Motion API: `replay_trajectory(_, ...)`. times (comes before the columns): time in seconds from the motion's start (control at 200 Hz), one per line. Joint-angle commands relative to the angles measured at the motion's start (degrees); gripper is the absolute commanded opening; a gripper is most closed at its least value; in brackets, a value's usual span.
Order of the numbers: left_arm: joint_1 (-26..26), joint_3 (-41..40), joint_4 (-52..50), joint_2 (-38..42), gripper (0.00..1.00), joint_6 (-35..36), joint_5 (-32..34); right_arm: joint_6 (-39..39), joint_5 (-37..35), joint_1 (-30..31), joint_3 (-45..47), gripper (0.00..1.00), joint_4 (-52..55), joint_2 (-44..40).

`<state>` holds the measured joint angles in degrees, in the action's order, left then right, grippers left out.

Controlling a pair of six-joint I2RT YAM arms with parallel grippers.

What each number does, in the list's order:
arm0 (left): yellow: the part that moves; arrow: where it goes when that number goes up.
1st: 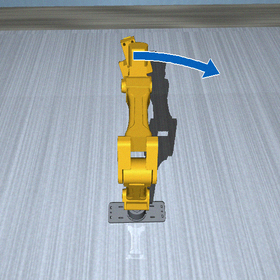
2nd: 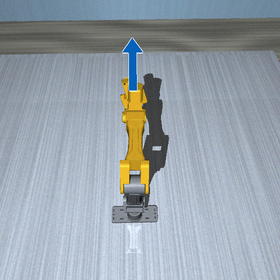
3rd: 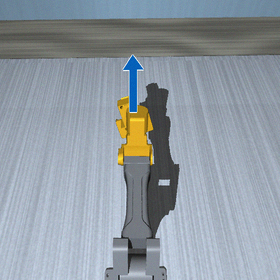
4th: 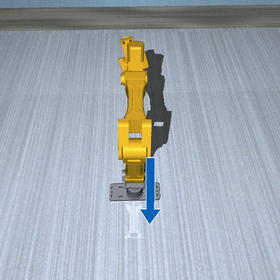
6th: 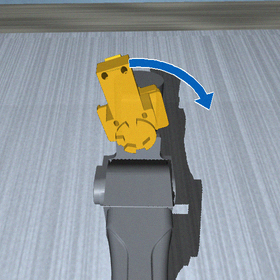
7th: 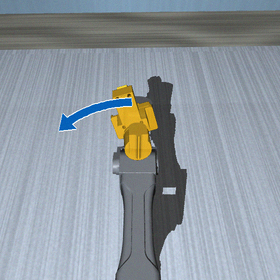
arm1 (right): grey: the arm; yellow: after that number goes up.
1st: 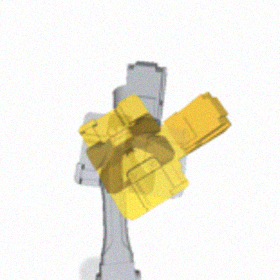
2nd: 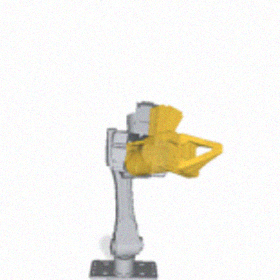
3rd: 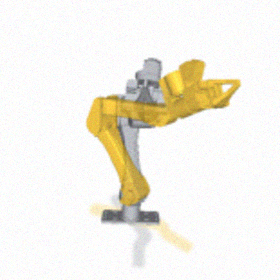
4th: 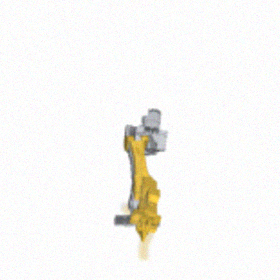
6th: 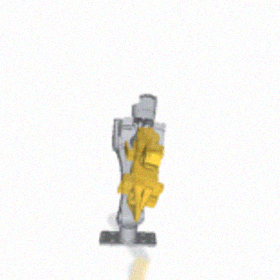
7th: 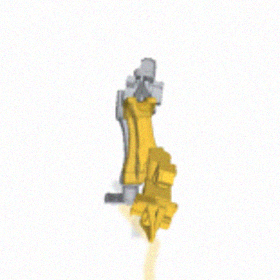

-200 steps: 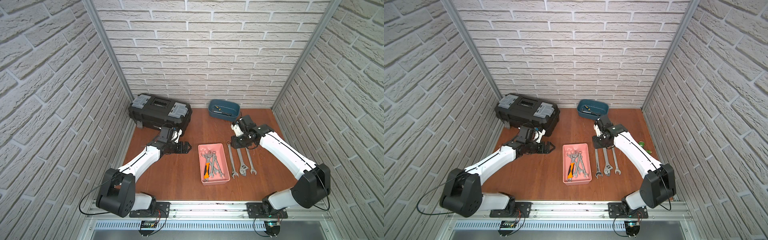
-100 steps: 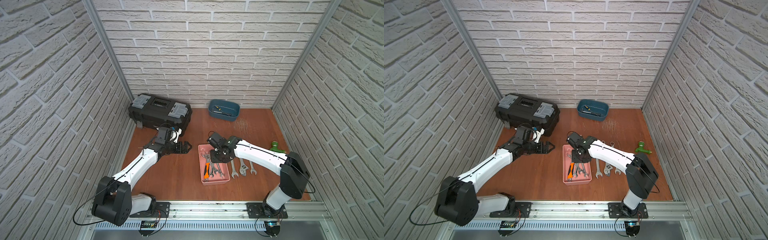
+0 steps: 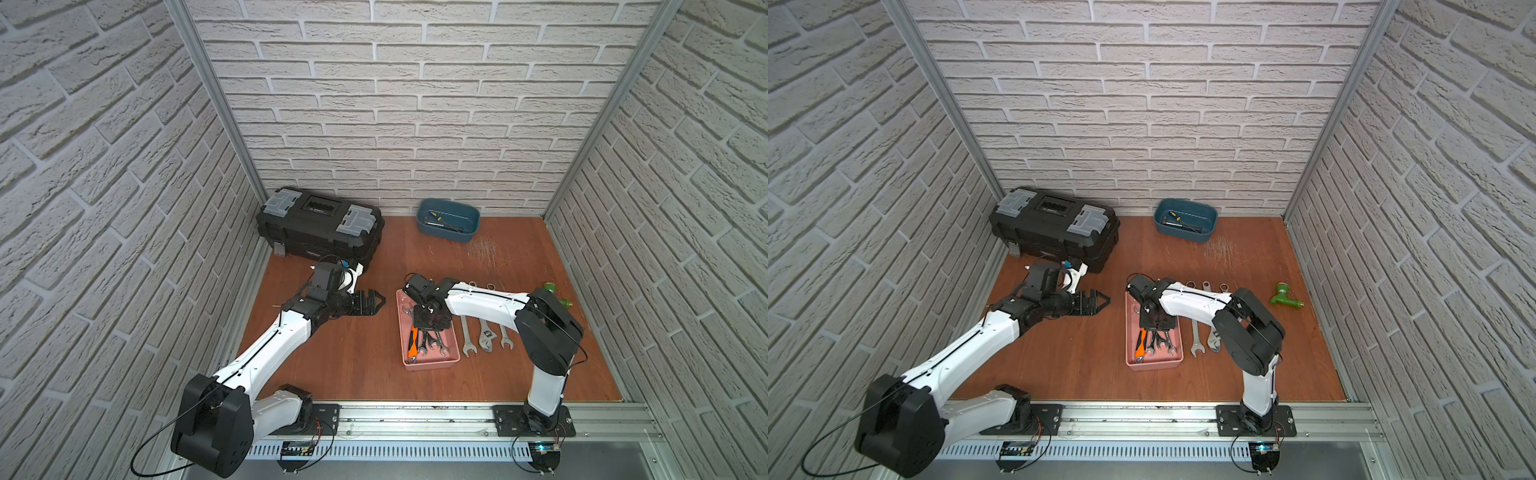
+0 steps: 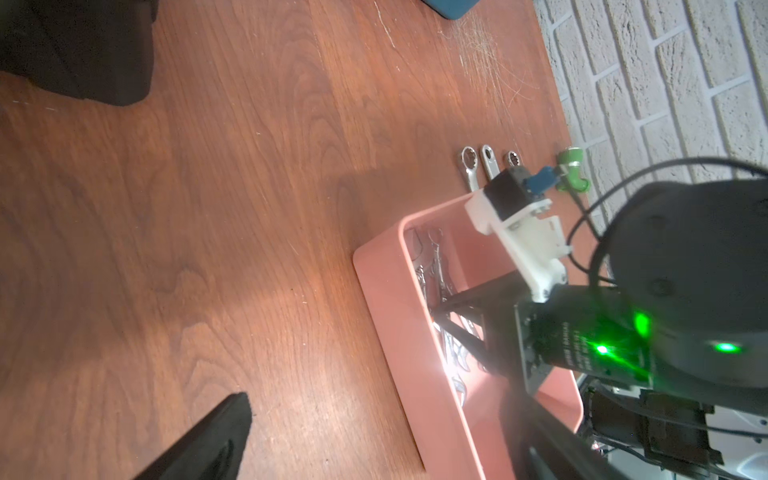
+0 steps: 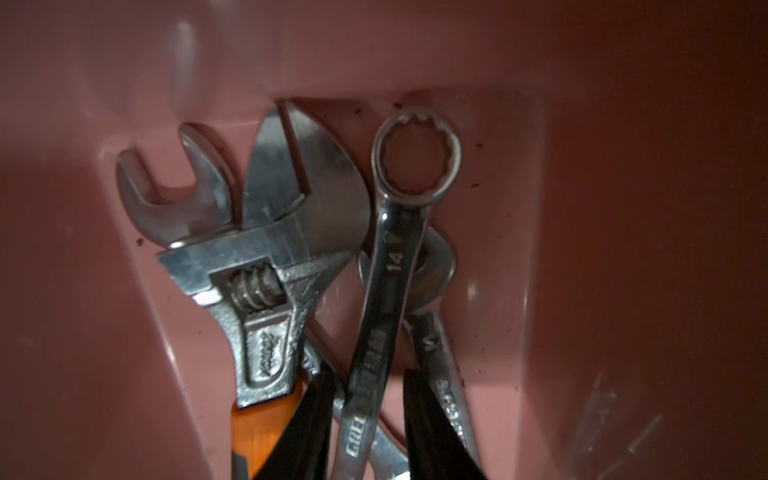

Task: Take out the wrench from the storage box
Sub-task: Pick up the wrench from the storage box.

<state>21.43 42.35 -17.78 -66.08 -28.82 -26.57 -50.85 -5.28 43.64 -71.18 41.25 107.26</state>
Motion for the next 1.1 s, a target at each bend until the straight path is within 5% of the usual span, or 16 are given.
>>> replay_trajectory(0.0, 0.7, -0.7, 2.1, 0.8, 0.98, -0.6, 0.5, -1.1, -0.8, -0.7, -1.4, 0.32, -2.2, 1.6)
replay_trajectory(1.095, 1.3, -1.7, 1.4, 0.5, 0.98, 0.1, 1.4, -6.8, -2.2, -3.8, 0.4, 0.3, -5.2, 0.6)
